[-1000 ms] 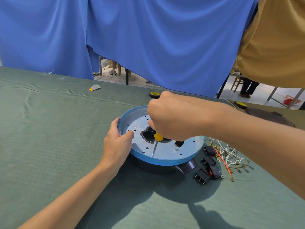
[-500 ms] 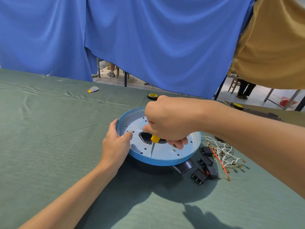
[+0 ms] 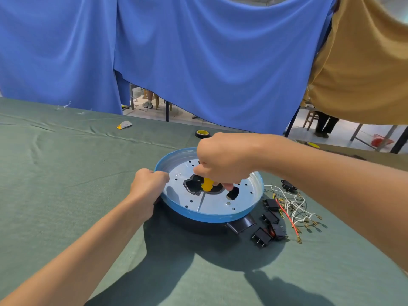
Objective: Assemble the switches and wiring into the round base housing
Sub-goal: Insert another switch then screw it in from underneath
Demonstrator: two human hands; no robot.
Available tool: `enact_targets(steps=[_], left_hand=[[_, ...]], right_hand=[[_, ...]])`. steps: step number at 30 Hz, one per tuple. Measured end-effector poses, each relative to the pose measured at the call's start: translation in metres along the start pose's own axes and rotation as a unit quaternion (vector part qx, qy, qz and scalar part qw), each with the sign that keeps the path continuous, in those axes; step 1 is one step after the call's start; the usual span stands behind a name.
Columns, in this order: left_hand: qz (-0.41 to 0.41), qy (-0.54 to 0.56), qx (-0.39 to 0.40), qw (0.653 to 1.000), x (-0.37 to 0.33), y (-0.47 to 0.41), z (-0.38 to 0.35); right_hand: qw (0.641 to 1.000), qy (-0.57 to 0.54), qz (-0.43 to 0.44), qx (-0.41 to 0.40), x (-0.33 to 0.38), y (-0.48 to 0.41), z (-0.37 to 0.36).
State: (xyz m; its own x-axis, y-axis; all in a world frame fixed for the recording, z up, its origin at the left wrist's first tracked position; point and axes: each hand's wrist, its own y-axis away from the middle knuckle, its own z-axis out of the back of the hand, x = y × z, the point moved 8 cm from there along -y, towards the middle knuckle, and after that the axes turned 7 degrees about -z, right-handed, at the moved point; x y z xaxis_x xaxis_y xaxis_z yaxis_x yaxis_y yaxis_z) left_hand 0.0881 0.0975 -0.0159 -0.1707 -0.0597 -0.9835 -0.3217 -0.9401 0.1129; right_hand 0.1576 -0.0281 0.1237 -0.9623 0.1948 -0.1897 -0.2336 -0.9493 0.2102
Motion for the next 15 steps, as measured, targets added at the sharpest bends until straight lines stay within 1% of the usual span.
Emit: enact_targets(steps=[2,3,5,7,9,11,13,15], left_hand=[[0.012,0.002,0.006,1.000,-0.003,-0.005,0.002],[0.016,0.001,0.013,1.000,-0.006,-0.006,0.002],[0.021,-0.012,0.030,0.999,-0.010,-0.009,0.002],[0.025,-0.036,0.046,0.998,-0.013,-0.013,0.002],[0.032,-0.060,0.057,0.996,-0.015,-0.016,0.000],[0.040,-0.080,0.058,0.994,-0.015,-0.019,-0.003],[0.046,-0.100,0.061,0.992,-0.016,-0.022,-0.006],[0.051,-0.121,0.063,0.989,-0.015,-0.023,-0.008]], right_hand=[[0.999,-0.022,-0.015,0.046,-0.002,0.003,-0.001],[0.999,-0.001,-0.013,0.049,-0.001,0.005,0.001],[0.997,0.065,0.031,0.015,0.007,0.008,0.008],[0.992,0.087,0.073,-0.048,0.015,0.009,0.014],[0.989,0.090,0.070,-0.098,0.018,0.005,0.017],[0.994,0.053,0.041,-0.084,0.012,-0.003,0.011],[0.997,0.028,0.030,-0.064,0.005,-0.007,0.005],[0.997,0.005,0.014,-0.080,-0.008,-0.002,0.008]])
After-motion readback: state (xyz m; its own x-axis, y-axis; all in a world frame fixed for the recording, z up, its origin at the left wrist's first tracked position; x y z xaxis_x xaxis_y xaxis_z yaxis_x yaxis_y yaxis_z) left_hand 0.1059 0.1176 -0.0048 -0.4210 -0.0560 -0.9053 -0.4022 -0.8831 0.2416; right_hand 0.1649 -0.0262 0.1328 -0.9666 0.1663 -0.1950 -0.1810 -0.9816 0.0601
